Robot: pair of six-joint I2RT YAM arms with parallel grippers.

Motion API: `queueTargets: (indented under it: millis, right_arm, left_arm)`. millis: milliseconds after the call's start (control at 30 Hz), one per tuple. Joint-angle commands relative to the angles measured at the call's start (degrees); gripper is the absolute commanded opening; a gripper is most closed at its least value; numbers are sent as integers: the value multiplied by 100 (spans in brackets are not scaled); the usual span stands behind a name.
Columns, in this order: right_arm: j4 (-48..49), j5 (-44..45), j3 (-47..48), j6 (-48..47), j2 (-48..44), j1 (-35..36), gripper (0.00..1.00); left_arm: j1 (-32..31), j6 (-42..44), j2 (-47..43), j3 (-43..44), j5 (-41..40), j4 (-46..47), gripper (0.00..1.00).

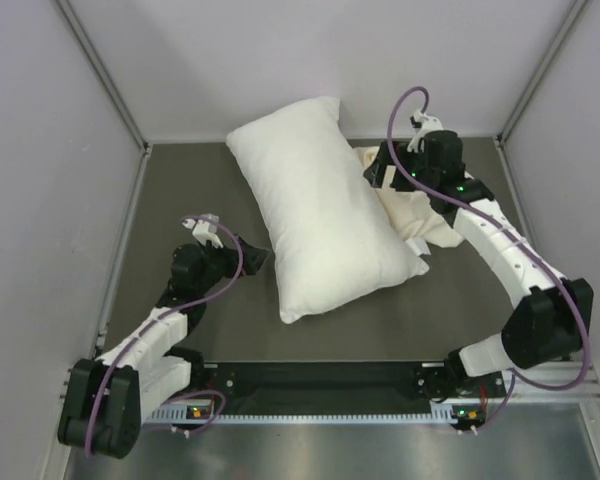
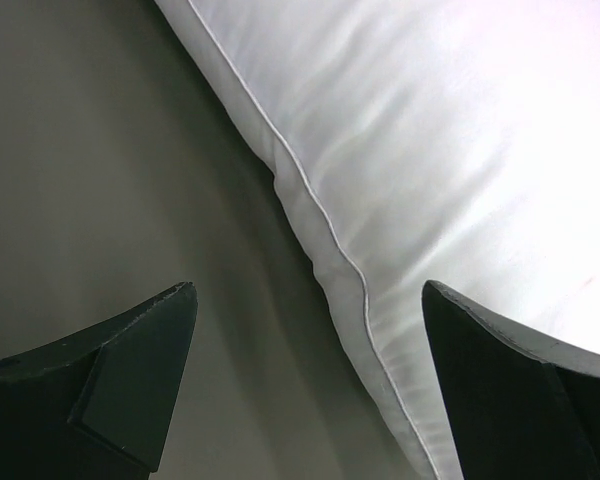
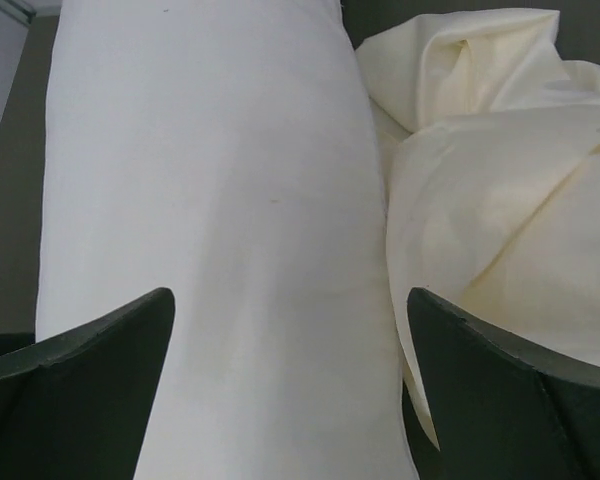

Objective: Put the pillow into the pillowcase

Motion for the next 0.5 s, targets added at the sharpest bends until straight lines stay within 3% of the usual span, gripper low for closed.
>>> queueTargets:
  millis: [0,233,400,467]
  right_arm:
    - [54,-216,709,-306,682,356,100]
    - [-561,198,2184,-324,2344,805,97]
    - [-702,-592,3029,-403,3408,1357,79]
    - [-693,-847,3478,-534,3723,1752,77]
  left_arm:
    - [-167,-57,379,286,329,659,99]
    - [-790,-311,478,225,85,713,94]
    - [-1388,-742,102,-126,-232,546,91]
    - [-1809,-865,-136,-336,-670,458,89]
